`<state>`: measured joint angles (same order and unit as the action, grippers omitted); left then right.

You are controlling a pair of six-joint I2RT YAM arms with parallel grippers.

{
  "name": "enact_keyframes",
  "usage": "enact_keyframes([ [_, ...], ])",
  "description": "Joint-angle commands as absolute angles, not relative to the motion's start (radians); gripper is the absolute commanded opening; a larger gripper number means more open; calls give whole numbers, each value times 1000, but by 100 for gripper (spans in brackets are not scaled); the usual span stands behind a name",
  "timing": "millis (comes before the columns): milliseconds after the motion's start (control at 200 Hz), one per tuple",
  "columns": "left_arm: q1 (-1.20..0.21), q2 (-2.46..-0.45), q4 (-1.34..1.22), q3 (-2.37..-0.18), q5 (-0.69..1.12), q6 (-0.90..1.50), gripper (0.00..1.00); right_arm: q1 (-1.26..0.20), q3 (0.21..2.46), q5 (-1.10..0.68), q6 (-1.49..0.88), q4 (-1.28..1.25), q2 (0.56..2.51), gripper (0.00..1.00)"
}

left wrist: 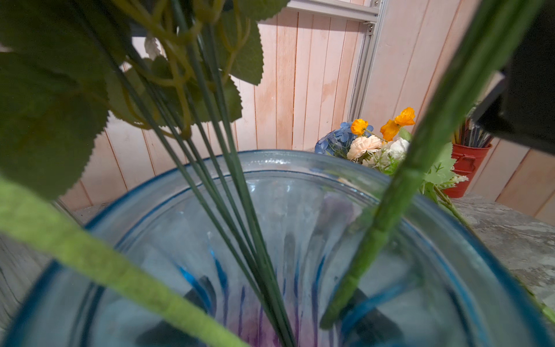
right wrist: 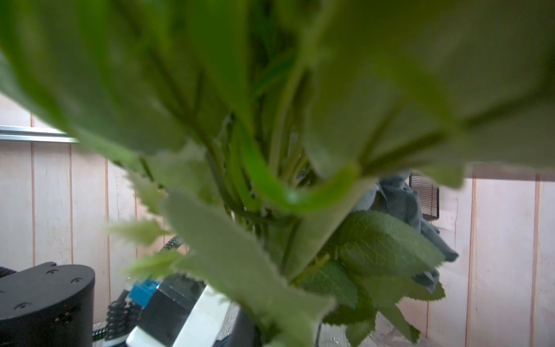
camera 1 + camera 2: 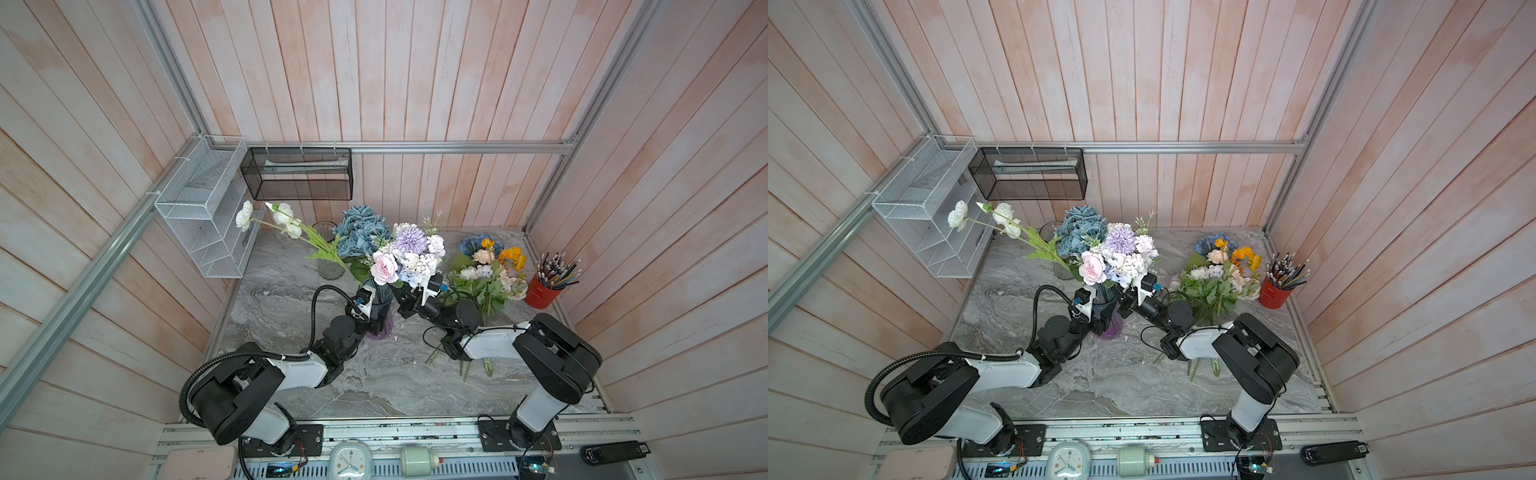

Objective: Arrange flowers in a vase
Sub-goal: Place the flowers into the vase.

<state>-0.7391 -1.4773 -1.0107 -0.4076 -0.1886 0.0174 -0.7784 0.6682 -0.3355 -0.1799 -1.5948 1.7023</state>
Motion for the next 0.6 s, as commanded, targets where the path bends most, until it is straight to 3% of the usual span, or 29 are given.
enact_keyframes([
  [0,-745,-1510,-896,-398,-186,34,0,-784,657,-294,-195,-1735,1718,0],
  [280,-745,-1511,-900,-397,-187,34,0,-777,635,-242,-245,-1635,1740,0],
  [595,-745,-1512,-899,-397,-190,34,0,-767,628,-246,-285,-1401,1670,17],
])
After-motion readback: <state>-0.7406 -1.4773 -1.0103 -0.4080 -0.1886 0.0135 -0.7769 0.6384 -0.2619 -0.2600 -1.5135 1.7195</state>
